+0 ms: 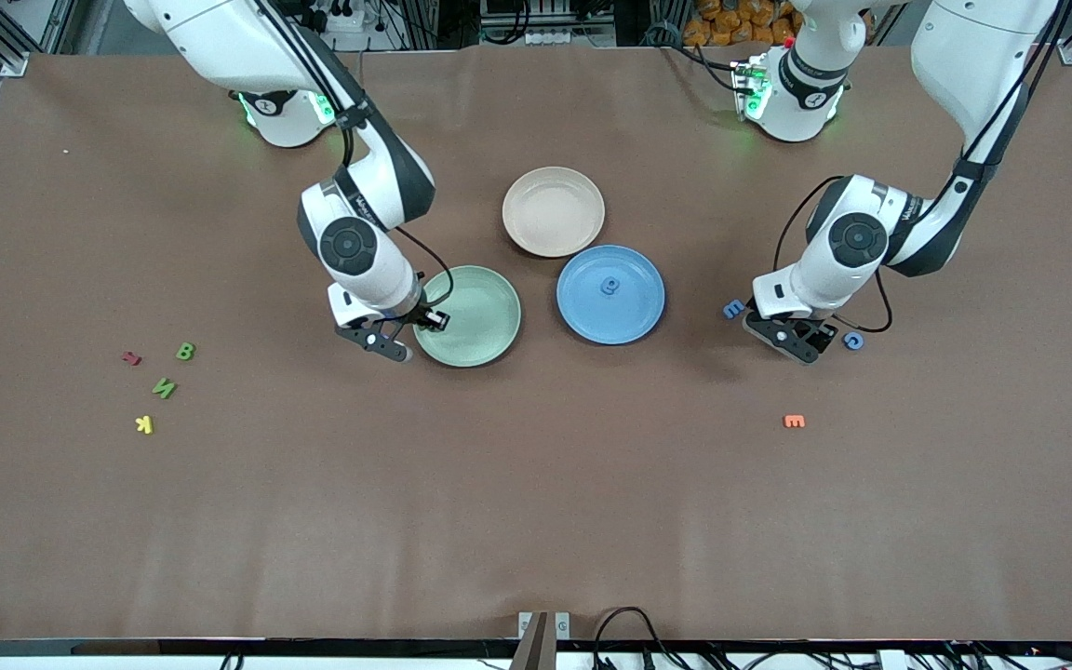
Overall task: Sort letters by color into matching plates
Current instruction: 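Release green u on the green plate while the left gripper grasps blue x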
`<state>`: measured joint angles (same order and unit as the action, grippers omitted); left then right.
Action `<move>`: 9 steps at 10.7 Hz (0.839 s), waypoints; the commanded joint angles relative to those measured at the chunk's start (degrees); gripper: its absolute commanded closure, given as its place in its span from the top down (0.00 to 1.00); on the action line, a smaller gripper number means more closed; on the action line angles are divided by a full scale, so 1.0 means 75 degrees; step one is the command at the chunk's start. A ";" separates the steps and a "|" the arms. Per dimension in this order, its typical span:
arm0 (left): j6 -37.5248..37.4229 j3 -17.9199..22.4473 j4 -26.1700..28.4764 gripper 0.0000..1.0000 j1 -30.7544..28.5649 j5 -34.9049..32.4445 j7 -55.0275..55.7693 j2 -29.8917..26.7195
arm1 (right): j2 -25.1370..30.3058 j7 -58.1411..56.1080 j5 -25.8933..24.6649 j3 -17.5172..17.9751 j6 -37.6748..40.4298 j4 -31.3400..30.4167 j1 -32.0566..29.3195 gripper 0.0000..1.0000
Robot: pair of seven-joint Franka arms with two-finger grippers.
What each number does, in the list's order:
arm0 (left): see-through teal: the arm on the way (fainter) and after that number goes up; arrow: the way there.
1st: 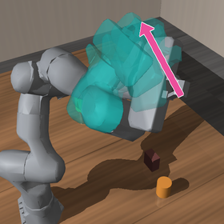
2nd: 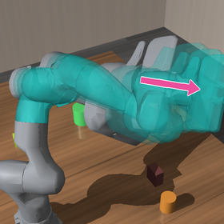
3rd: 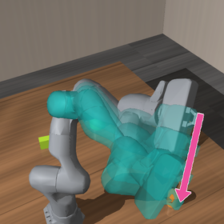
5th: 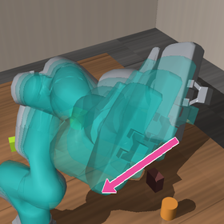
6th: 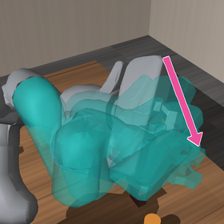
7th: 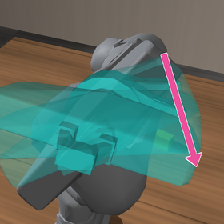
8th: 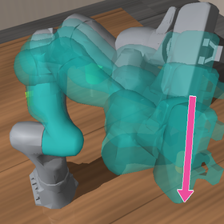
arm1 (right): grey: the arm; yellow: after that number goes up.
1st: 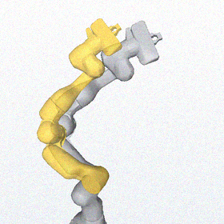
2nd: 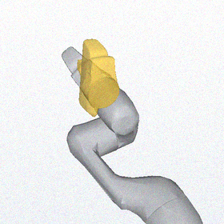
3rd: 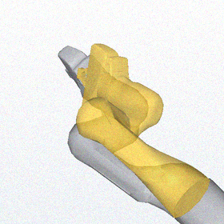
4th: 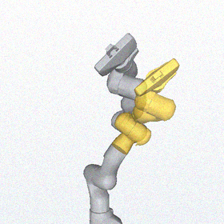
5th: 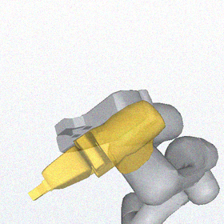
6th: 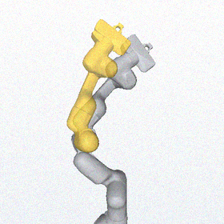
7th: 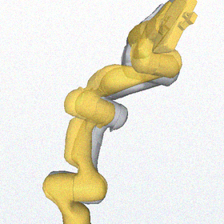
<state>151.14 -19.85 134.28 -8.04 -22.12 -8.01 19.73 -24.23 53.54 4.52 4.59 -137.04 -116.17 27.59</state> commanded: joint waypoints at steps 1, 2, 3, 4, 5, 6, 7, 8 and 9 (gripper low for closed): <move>0.0145 0.0045 0.0306 0.94 0.0017 0.0486 -0.0033 -0.0146 | -0.0039 0.0302 0.0181 -0.0038 0.0085 0.0033 0.0328 0.23; 0.0145 0.0045 0.0342 0.93 0.0040 0.0674 -0.0033 -0.0146 | -0.0051 0.0325 0.0229 -0.0049 0.0085 0.0033 0.0445 0.23; 0.0145 0.0045 0.0354 0.90 0.0041 0.0699 0.0013 -0.0123 | -0.0051 0.0395 0.0229 -0.0038 0.0085 0.0033 0.0504 0.23; 0.0145 0.0057 0.0365 0.90 0.0029 0.0711 0.0060 -0.0088 | -0.0063 0.0407 0.0252 -0.0038 0.0085 0.0033 0.0540 0.23; 0.0145 0.0069 0.0366 0.89 0.0029 0.0723 0.0061 -0.0076 | -0.0051 0.0408 0.0311 -0.0038 0.0085 0.0033 0.0563 0.24; 0.0145 0.0080 0.0354 0.89 0.0029 0.0746 0.0061 -0.0053 | -0.0051 0.0419 0.0334 -0.0038 0.0085 0.0033 0.0575 0.62; 0.0145 0.0139 0.0354 0.87 0.0029 0.0747 0.0072 -0.0029 | -0.0051 0.0442 0.0404 -0.0049 0.0085 0.0045 0.0587 1.00; 0.0157 0.0139 0.0354 0.87 0.0041 0.0747 0.0084 -0.0029 | -0.0028 0.0373 0.0393 -0.0049 0.0085 0.0045 0.0575 1.00; 0.0157 0.0139 0.0342 0.85 0.0041 0.0747 0.0084 0.0006 | -0.0016 0.0338 0.0382 -0.0061 0.0096 0.0045 0.0517 1.00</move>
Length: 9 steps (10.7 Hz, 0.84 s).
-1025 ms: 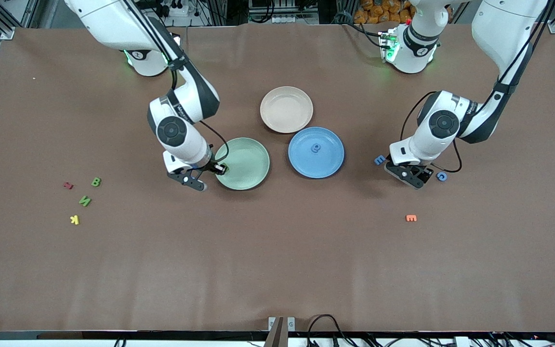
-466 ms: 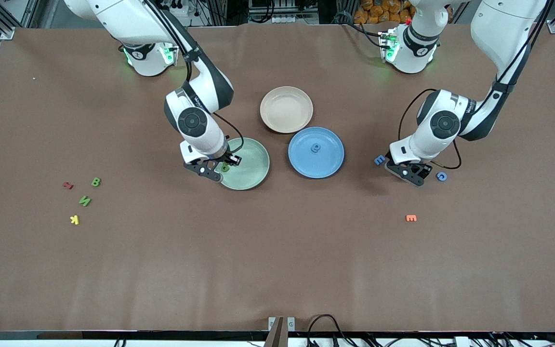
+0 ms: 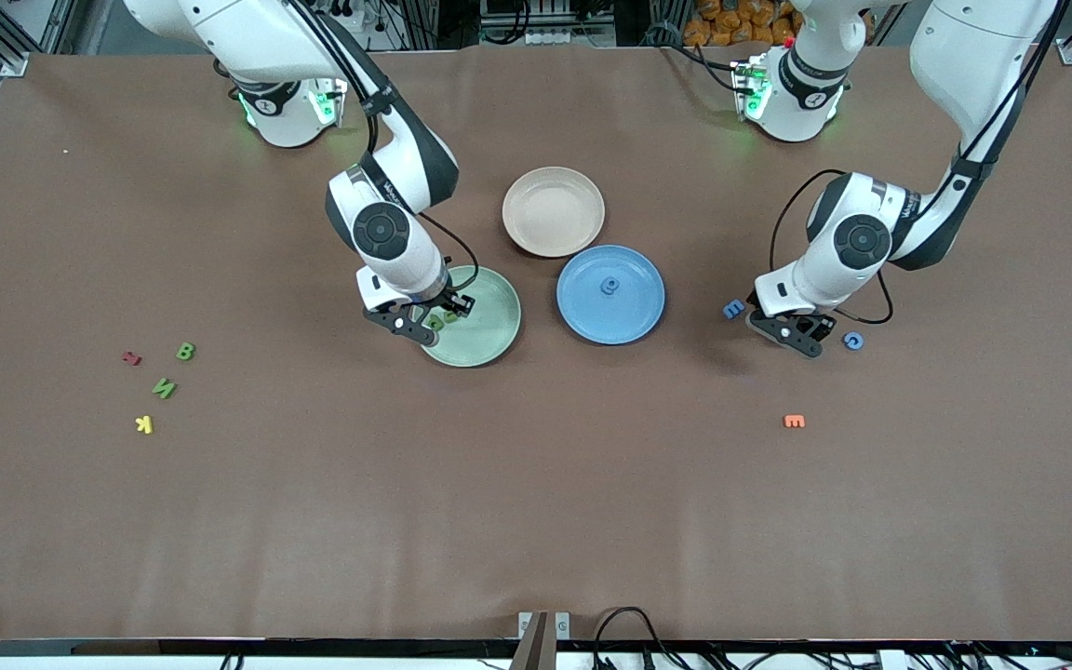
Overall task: Sort letters by color into matching plates
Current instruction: 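Release green u on the green plate while the left gripper grasps blue x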
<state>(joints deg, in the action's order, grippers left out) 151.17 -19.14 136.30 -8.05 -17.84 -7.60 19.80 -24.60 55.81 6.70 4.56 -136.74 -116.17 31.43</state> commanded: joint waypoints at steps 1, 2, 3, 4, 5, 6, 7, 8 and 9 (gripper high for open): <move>0.0165 0.0044 0.0061 0.76 0.0042 0.0175 0.0029 0.0032 | 0.0068 -0.0022 0.0056 -0.0069 0.0056 0.0043 -0.0031 1.00; 0.0165 0.0044 0.0061 0.76 0.0076 0.0187 0.0029 0.0032 | 0.0138 -0.0475 0.0044 -0.0092 0.0218 0.0032 -0.0170 1.00; 0.0165 0.0044 0.0050 0.76 0.0100 0.0187 0.0099 0.0021 | 0.0162 -0.0921 0.0044 -0.0104 0.0475 0.0032 -0.0450 1.00; 0.0165 0.0044 0.0038 0.76 0.0112 0.0176 0.0169 0.0032 | 0.0163 -0.1146 0.0009 -0.0116 0.0512 0.0032 -0.0708 1.00; 0.0165 0.0044 0.0026 0.76 0.0181 0.0187 0.0205 0.0044 | 0.0186 -0.1484 -0.0003 -0.0139 0.0513 0.0032 -0.1024 1.00; 0.0165 0.0044 0.0014 0.76 0.0194 0.0187 0.0205 0.0114 | 0.0209 -0.1836 -0.0003 -0.0140 0.0513 0.0020 -0.1398 1.00; 0.0165 0.0044 0.0003 0.75 0.0194 0.0187 0.0205 0.0114 | 0.0221 -0.2234 -0.0119 -0.0140 0.0501 0.0008 -0.1843 1.00; 0.0165 0.0044 -0.0009 0.68 0.0194 0.0187 0.0205 0.0114 | 0.0268 -0.2586 -0.0376 -0.0140 0.0489 0.0008 -0.2346 1.00; 0.0165 0.0044 -0.0009 0.67 0.0194 0.0187 0.0205 0.0126 | 0.0280 -0.2937 -0.0483 -0.0140 0.0466 0.0020 -0.2676 1.00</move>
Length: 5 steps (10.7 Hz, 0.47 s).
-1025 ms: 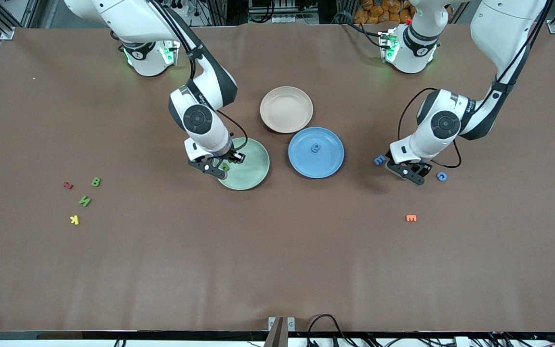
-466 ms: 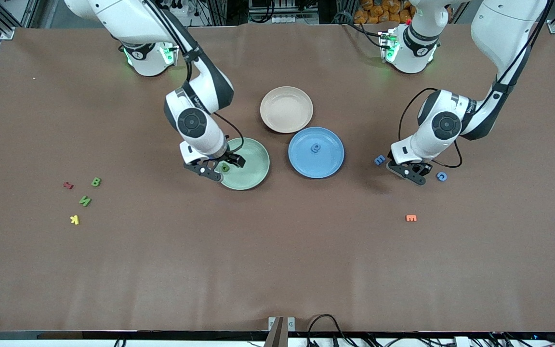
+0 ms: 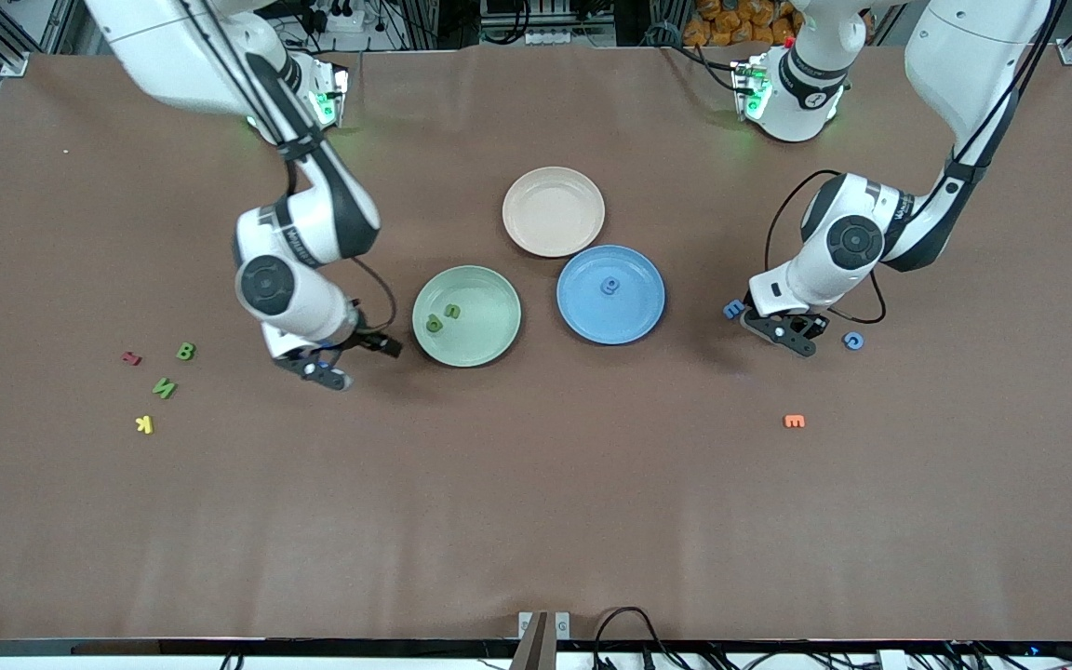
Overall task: Sort letters by color into matching plates
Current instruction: 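Place blue x on the blue plate while the right gripper reaches green B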
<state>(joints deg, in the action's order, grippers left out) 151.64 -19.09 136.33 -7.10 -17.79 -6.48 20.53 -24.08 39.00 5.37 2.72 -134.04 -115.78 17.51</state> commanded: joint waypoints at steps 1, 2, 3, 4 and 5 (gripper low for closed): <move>0.0102 0.0037 -0.0025 0.62 0.0068 0.0180 0.0055 0.0028 | 0.0211 -0.1130 -0.0364 0.0106 0.0048 -0.0043 -0.1171 1.00; 0.0102 0.0037 -0.0025 0.50 0.0079 0.0180 0.0055 0.0028 | 0.0223 -0.1447 -0.0469 0.0106 0.0024 -0.0031 -0.1476 1.00; 0.0102 0.0037 -0.0072 0.39 0.0079 0.0192 0.0055 0.0063 | 0.0223 -0.1764 -0.0609 0.0106 -0.0046 -0.0054 -0.1770 1.00; 0.0102 0.0037 -0.0095 0.33 0.0079 0.0192 0.0067 0.0098 | 0.0211 -0.2057 -0.0761 0.0106 -0.0151 -0.0101 -0.2086 1.00; 0.0102 0.0037 -0.0107 0.27 0.0079 0.0192 0.0055 0.0121 | 0.0188 -0.2269 -0.0867 0.0106 -0.0326 -0.0171 -0.2379 1.00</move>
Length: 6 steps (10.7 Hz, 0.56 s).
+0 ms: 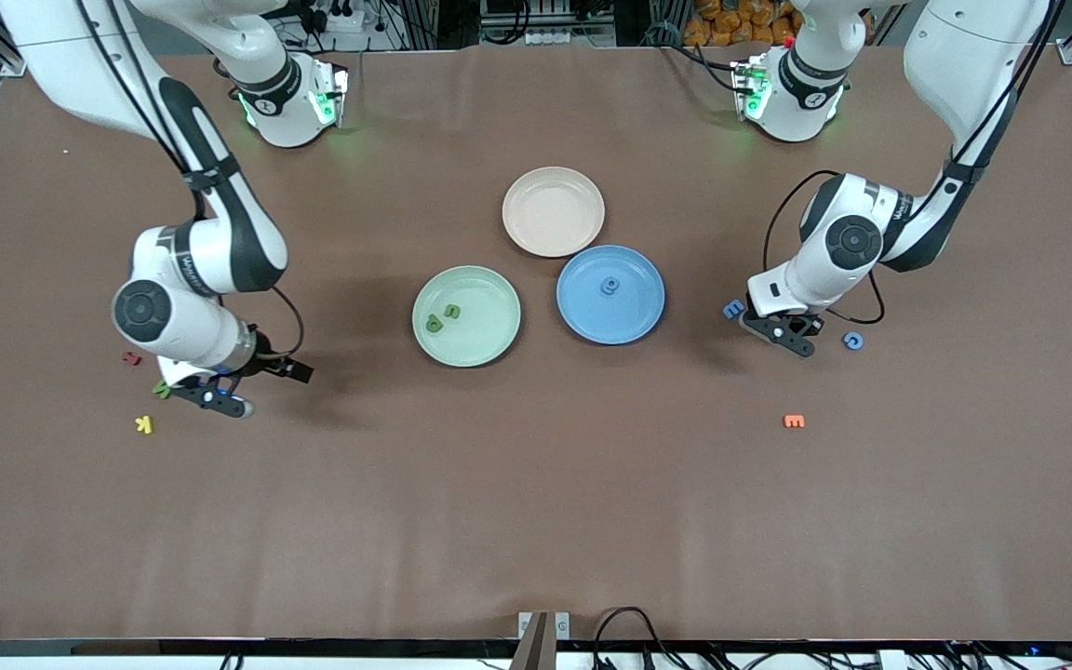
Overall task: Sort letters by color into matching plates
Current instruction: 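Place blue x on the blue plate while the right gripper reaches green B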
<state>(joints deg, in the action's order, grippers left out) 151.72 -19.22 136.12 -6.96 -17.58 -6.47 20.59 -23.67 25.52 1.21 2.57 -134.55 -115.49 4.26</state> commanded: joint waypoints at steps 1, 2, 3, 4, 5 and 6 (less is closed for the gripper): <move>0.0092 0.0054 -0.0091 0.22 0.0061 0.0153 0.0054 0.0114 | 0.0098 -0.0659 -0.0394 0.0137 -0.0340 -0.0222 -0.0870 1.00; 0.0092 0.0054 -0.0102 0.13 0.0061 0.0153 0.0054 0.0126 | 0.0063 -0.0684 -0.0616 0.0137 -0.0364 -0.0222 -0.1127 1.00; 0.0092 0.0054 -0.0102 0.00 0.0061 0.0153 0.0065 0.0126 | 0.0040 -0.0731 -0.0978 0.0161 -0.0376 -0.0257 -0.1443 1.00; 0.0092 0.0054 -0.0102 0.00 0.0061 0.0165 0.0065 0.0126 | 0.0028 -0.0894 -0.1248 0.0161 -0.0527 -0.0374 -0.1748 1.00; 0.0092 0.0054 -0.0102 0.00 0.0072 0.0153 0.0065 0.0126 | 0.0005 -0.1174 -0.1285 0.0172 -0.0819 -0.0537 -0.2053 1.00; 0.0092 0.0054 -0.0102 0.00 0.0072 0.0165 0.0065 0.0126 | -0.0019 -0.1502 -0.1286 0.0173 -0.0961 -0.0620 -0.2381 1.00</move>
<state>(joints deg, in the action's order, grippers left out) 151.72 -19.30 135.92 -6.84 -17.30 -6.46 20.60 -23.99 18.32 -6.71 2.63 -138.53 -117.68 -8.31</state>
